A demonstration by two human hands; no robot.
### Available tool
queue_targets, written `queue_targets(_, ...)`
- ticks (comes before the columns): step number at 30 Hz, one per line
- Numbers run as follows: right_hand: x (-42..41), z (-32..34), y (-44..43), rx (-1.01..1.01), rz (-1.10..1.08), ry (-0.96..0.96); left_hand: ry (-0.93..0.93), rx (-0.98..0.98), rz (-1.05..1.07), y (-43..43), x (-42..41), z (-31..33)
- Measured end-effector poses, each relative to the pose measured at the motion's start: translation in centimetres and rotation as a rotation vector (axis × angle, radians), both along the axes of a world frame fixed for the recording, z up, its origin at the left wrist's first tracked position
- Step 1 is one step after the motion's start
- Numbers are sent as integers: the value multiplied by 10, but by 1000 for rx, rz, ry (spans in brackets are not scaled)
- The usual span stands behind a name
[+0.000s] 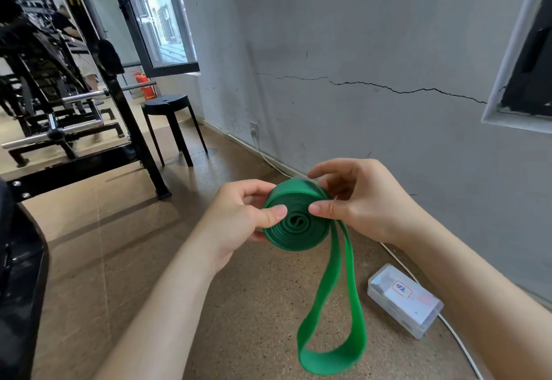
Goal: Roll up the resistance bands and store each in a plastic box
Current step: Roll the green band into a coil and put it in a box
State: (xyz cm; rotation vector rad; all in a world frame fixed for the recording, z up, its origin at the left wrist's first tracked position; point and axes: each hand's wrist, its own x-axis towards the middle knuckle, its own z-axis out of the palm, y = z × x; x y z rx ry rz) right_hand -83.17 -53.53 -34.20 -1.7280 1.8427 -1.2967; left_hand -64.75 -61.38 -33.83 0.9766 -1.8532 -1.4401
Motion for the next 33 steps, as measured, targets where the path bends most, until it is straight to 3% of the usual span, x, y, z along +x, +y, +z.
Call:
queue_targets(3,4,0,2,36,0,147,-355,-407,-111,3,-2,2)
queue_targets(5,9,1,3,53,24,225,-485,-555,-103,6,-5,4)
queue_targets(9,12,0,2,74,52,253,-462,-507,-47,3,-5,3)
queue_targets(17,-6,-12,-6,157,131,-12,-177,-239,79,-6,1,-3)
queue_targets(21,-7,-13,-8,85,92,-132,-6,-59,118,-6,4,-1)
queue_targets(30,-3,-15,-8,40,139,-376,136,106,135,-4,4,-1)
queue_targets(33,-2,-16,-7,53,127,-339,166,152,160,-5,2,-2)
